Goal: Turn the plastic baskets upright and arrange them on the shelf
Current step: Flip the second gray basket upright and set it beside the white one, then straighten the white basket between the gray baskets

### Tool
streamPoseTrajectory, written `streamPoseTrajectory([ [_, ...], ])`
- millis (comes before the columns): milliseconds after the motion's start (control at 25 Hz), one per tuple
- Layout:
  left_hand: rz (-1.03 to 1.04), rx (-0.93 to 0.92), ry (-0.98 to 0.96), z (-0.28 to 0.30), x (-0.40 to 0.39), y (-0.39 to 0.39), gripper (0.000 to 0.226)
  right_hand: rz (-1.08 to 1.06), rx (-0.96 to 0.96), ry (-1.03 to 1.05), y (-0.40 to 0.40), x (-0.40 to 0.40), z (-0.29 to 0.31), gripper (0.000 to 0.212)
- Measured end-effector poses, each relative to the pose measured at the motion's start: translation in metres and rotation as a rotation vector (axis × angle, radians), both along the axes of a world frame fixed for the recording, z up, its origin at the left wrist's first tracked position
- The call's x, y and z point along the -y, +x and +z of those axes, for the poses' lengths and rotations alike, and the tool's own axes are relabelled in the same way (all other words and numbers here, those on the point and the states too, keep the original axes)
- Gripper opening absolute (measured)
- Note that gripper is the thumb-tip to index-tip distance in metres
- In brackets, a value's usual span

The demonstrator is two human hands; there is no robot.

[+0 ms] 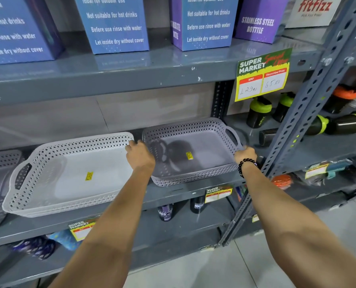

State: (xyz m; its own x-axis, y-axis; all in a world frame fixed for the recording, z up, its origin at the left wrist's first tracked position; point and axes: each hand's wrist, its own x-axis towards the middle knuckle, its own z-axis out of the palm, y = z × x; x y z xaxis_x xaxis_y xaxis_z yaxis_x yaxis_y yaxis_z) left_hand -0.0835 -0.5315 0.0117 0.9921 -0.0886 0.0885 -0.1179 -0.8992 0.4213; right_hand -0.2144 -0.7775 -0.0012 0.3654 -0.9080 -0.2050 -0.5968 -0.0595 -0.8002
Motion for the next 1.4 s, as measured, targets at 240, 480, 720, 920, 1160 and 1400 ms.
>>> streamPoseTrajectory([
  [240,0.11,-0.107,-0.175,-0.002,-0.018,-0.001,0.027,-0.008,-0.019,-0.028,0.007,-0.003,-0.005,0.04],
  [480,0.131,-0.154,-0.324,0.001,-0.031,-0.001,0.017,-0.001,-0.19,-0.104,0.014,-0.019,0.0,0.056],
  [720,0.167,0.004,-0.396,0.001,-0.08,0.009,0.044,0.267,-0.1,-0.493,0.048,-0.085,0.012,0.059],
  [920,0.247,0.149,-0.344,0.006,-0.169,0.038,0.047,0.609,-0.034,-0.149,0.085,-0.18,0.024,0.07],
  [1160,0.32,0.122,-0.307,0.009,-0.279,0.073,0.049,0.645,-0.075,0.063,0.12,-0.262,0.019,0.082],
  [1400,0.447,-0.065,-0.421,-0.001,-0.34,0.095,0.068,0.539,-0.146,-0.005,0.13,-0.281,0.014,0.073],
])
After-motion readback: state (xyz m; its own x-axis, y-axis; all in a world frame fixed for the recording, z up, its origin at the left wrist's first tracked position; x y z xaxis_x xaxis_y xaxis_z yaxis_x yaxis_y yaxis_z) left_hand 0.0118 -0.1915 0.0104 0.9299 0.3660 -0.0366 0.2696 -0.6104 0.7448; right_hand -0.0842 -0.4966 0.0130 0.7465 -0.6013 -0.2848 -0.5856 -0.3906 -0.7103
